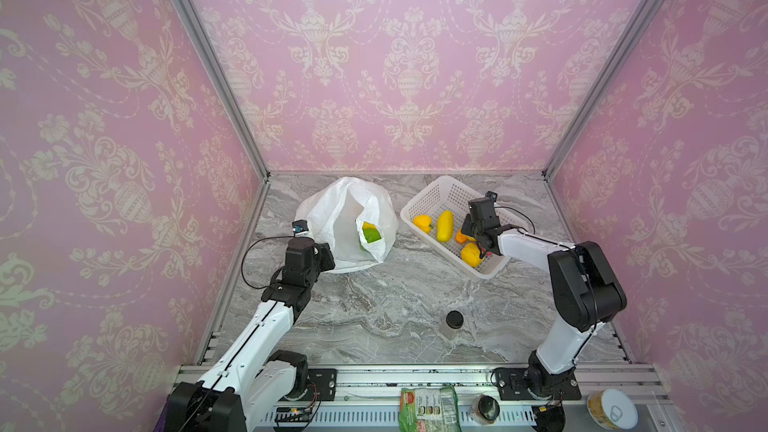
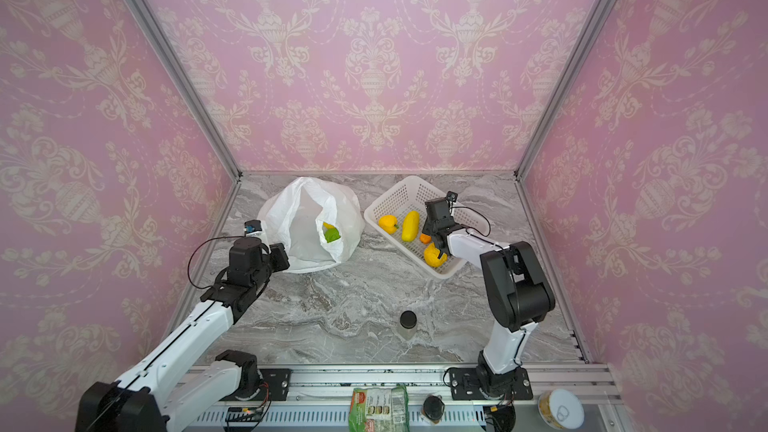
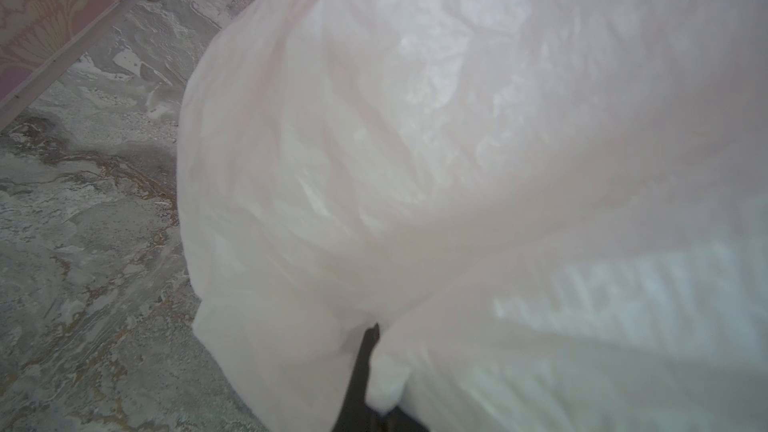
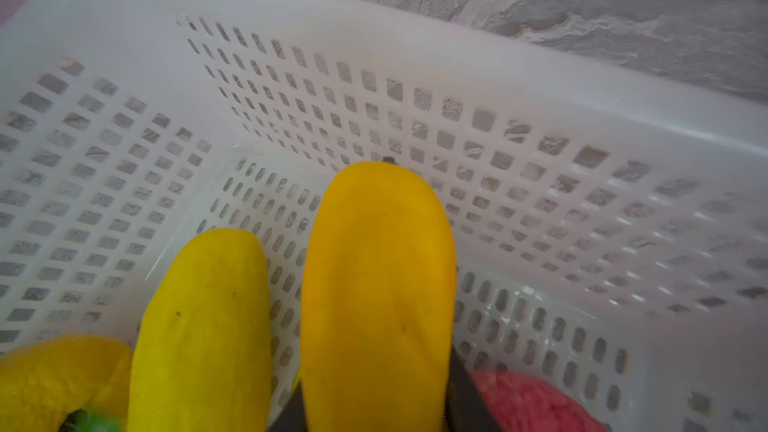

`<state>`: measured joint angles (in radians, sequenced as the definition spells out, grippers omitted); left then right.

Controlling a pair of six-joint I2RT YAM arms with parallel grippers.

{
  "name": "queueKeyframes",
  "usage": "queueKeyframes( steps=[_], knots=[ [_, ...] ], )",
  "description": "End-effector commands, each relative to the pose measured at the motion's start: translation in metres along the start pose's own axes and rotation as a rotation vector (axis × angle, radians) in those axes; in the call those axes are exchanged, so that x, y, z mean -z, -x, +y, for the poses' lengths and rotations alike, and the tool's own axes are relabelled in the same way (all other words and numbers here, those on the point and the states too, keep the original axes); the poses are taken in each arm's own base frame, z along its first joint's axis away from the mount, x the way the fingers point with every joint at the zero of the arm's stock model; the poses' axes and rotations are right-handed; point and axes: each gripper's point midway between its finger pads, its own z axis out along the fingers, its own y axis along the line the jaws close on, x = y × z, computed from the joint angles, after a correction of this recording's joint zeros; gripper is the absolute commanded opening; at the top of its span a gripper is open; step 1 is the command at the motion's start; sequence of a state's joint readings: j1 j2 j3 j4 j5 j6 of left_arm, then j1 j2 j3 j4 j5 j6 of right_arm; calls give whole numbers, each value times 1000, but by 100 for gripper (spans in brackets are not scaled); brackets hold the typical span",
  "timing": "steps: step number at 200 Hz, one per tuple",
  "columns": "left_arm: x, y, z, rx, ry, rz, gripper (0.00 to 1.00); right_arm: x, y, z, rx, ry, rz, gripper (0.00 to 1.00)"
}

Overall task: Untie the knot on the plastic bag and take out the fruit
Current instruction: 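Open the right gripper to drop the yellow fruit into the basket, then move the right gripper back into the bag mouth above the green pepper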

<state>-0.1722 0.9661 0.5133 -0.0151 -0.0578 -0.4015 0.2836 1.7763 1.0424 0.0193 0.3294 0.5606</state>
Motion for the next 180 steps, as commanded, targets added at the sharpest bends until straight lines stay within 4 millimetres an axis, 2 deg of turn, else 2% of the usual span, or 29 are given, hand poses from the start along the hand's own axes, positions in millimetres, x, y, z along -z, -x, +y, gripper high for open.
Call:
queueKeyframes(
  steps=[1,21,27,33,49,67,89,105,134,165,180],
  knots=[
    [2,1,0,9,-12,-10,0,2,-2,8,3,32,26,69],
    [2,1,-1,9,-16,-9,0,10,5,10,7,48,5,82],
    [3,2,-1,8,-16,-12,0,14,8,10,9,52,-5,95],
    [3,2,-1,8,-13,-14,0,19,10,11,11,59,-15,100],
    [3,2,0,10,-10,-17,0,36,21,10,18,60,-58,100],
    [2,1,-1,10,-14,-11,0,61,33,8,29,38,-130,94],
    [2,0,-2,10,-21,-7,0,102,43,25,90,61,-231,86],
    [3,2,-1,10,-19,-15,0,134,45,48,161,99,-284,80],
    [3,1,-2,13,-23,-14,0,185,30,110,314,249,-368,66],
    [3,0,-3,15,-30,-11,0,226,-7,182,413,461,-362,48],
    [4,0,-2,16,-25,-15,0,242,-35,221,498,556,-342,41]
  ],
)
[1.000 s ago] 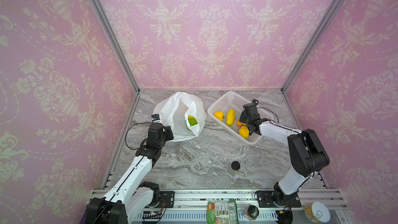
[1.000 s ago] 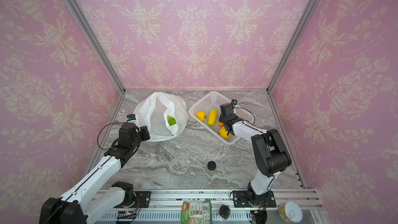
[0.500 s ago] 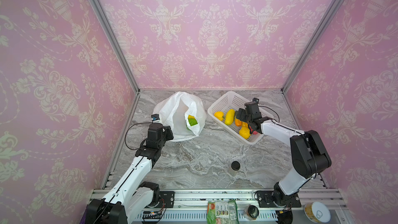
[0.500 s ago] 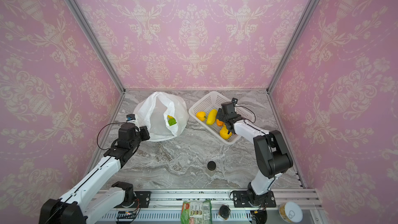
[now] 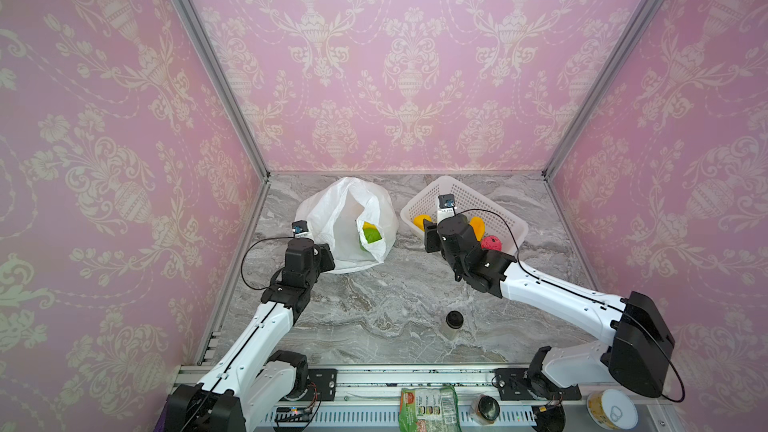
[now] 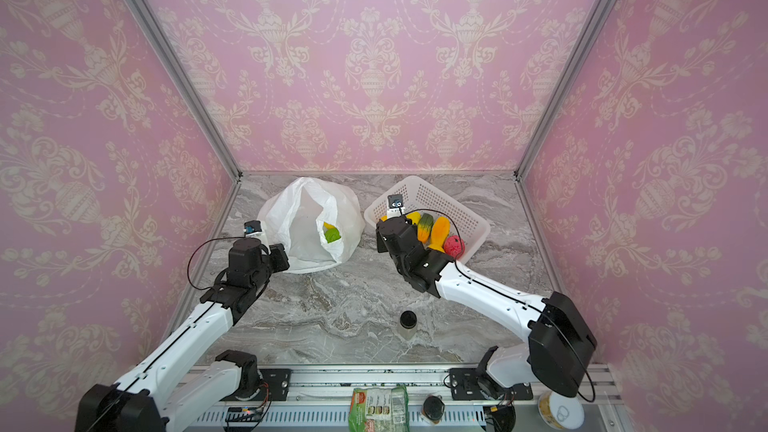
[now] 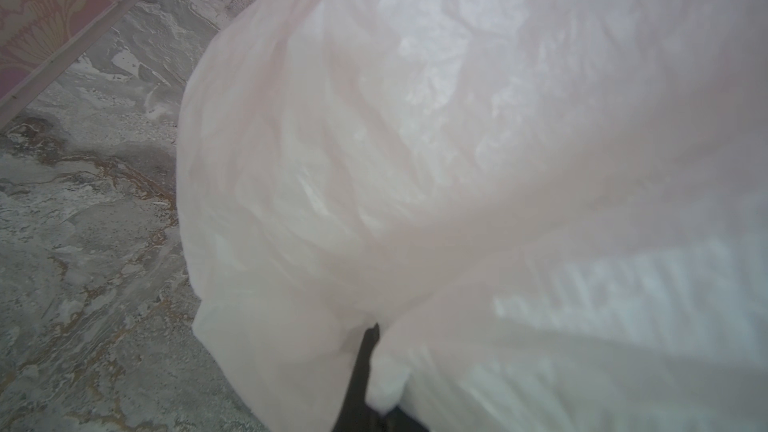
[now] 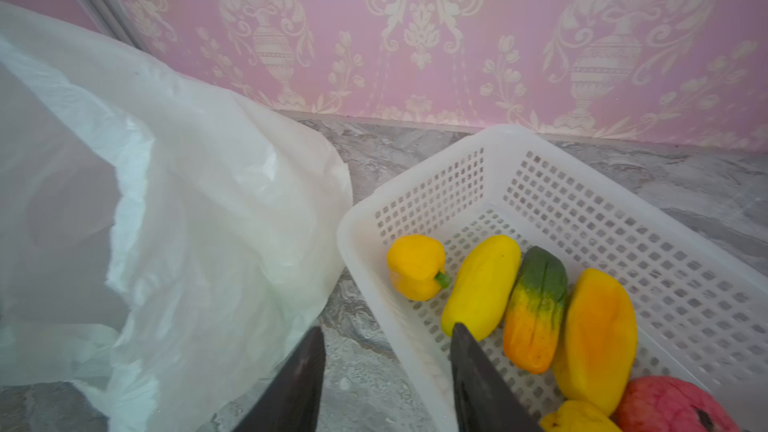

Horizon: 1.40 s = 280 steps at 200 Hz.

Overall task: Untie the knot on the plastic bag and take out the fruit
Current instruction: 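Move the right gripper back into the bag mouth above the green pepper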

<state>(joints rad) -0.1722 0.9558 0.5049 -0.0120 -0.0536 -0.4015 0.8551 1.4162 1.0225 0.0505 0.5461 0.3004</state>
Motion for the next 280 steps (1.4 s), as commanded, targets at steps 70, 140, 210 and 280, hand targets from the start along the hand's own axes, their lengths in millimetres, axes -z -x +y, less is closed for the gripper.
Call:
queueKeyframes(
  steps=[70,140,210,280],
  knots=[
    [7,2,-1,22,-24,-27,0,-27,-43,199,130,440,138,21],
    [14,7,-1,22,-30,-58,0,-125,-104,187,58,289,318,21],
    [14,9,-2,20,-35,-71,0,-164,-103,131,200,-32,293,55],
    [14,9,-3,21,-45,-69,0,-186,-112,91,246,-202,330,85]
  ],
)
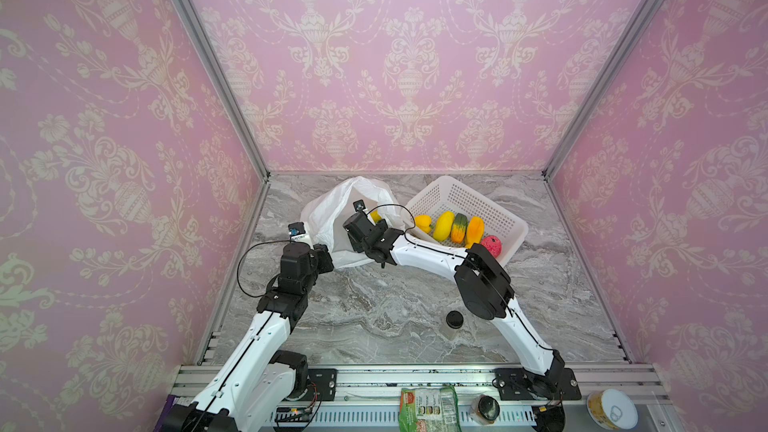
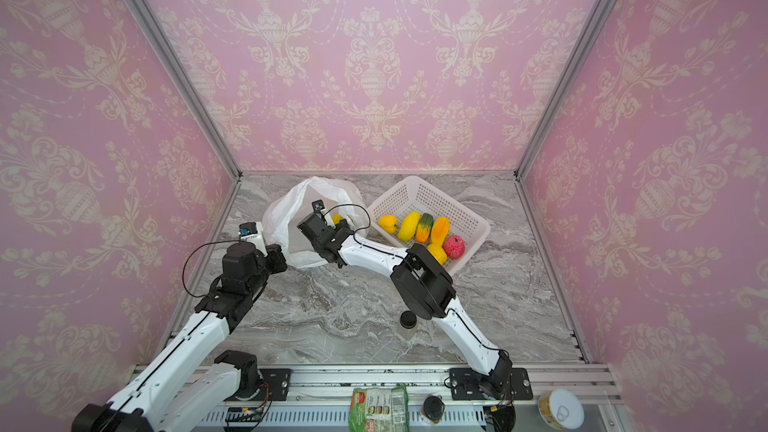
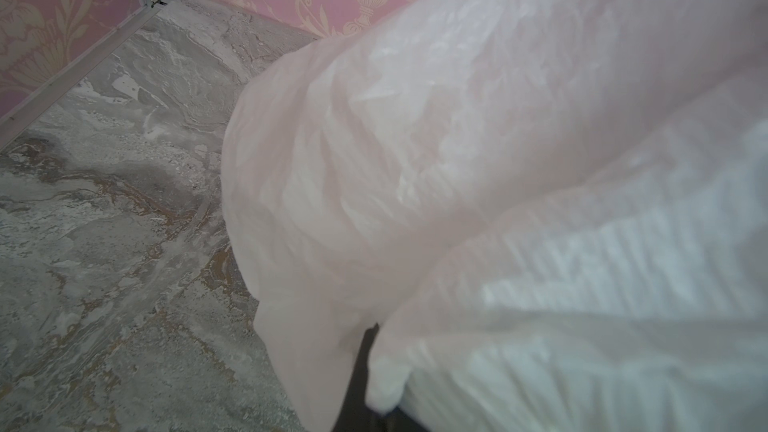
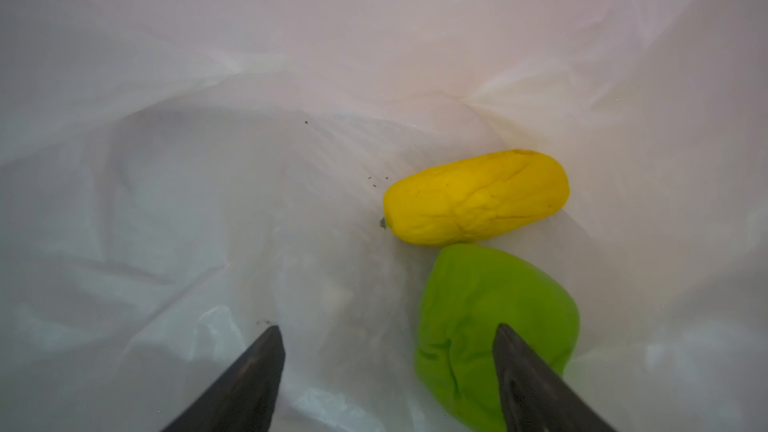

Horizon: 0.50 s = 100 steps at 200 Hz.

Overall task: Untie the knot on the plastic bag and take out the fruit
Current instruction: 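Move the right gripper back into the bag mouth above the green pepper, then lower the right gripper and close it on the green bell pepper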

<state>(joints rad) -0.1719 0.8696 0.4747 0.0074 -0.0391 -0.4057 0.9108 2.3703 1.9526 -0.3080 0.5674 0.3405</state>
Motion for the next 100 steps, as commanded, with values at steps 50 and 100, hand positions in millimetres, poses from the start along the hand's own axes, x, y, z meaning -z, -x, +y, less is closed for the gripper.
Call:
queueKeyframes(
  steps=[50,100],
  knots=[
    [-1,-2,2,14,-6,-2,0,-21,-21,-46,44,-203,83,90],
    [0,-2,1,13,-9,-5,0,-36,-31,-64,31,-242,166,94]
  ],
)
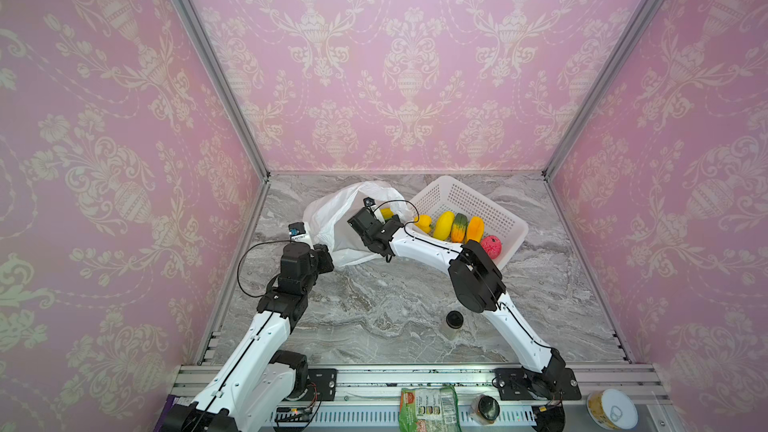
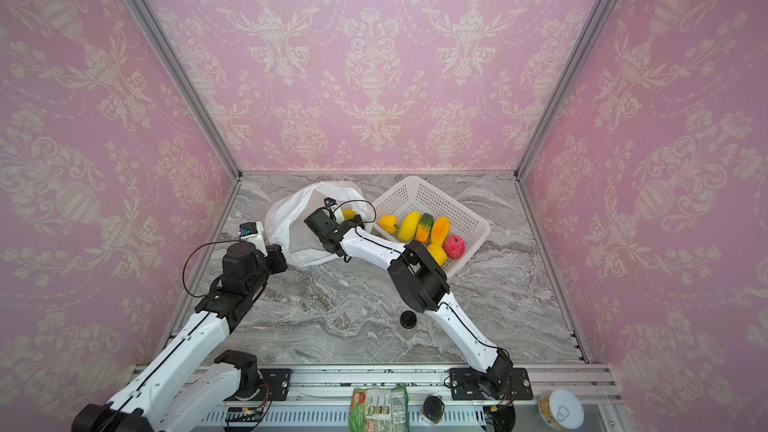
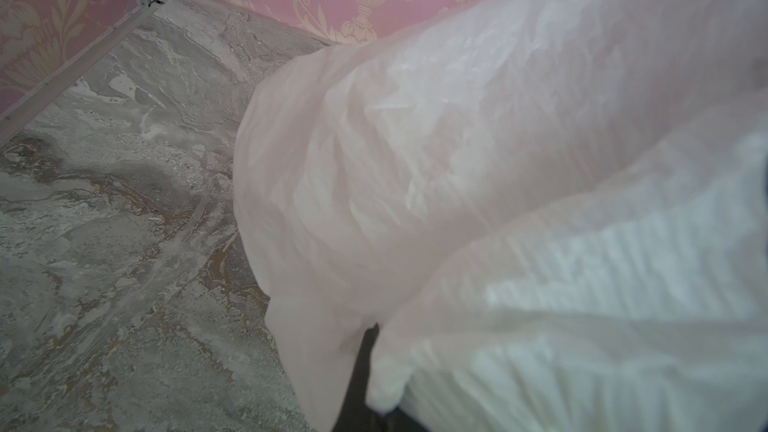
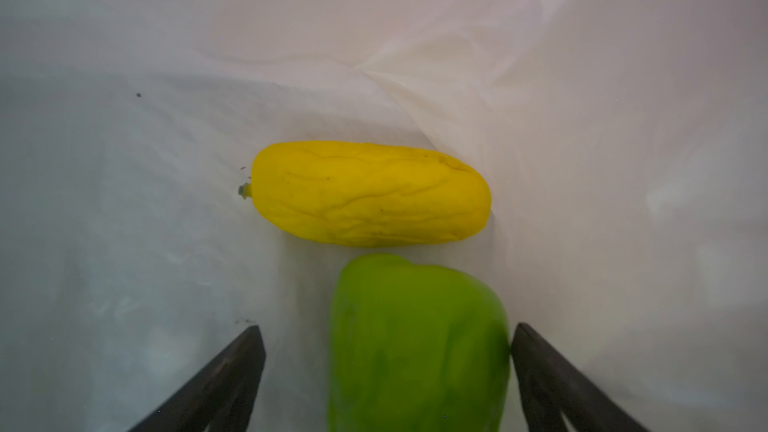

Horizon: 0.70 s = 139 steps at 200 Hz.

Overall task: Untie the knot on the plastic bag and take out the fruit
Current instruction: 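Lower the right gripper and close it on the green bell pepper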

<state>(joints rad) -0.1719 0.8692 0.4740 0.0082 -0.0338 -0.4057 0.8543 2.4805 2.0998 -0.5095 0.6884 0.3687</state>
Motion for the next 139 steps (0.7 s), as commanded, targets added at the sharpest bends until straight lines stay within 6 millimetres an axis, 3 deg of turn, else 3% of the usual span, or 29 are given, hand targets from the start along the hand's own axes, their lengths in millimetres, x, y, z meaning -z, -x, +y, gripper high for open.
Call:
queueKeyframes(
  steps=[1,25,52,91,139],
  knots=[
    [1,-1,2,13,-5,-8,0,-10,-14,-13,3,-38,73,94],
    [0,-1,1,13,-7,-6,0,-19,-17,-15,-18,-8,115,84],
    [0,-1,1,14,-7,-6,0,-19,-9,-8,-6,51,111,61],
    [-1,-3,1,14,-9,0,0,9,41,14,-51,202,-10,43],
    [-2,-1,1,13,-6,-3,0,27,93,36,-141,327,-204,30]
  ],
)
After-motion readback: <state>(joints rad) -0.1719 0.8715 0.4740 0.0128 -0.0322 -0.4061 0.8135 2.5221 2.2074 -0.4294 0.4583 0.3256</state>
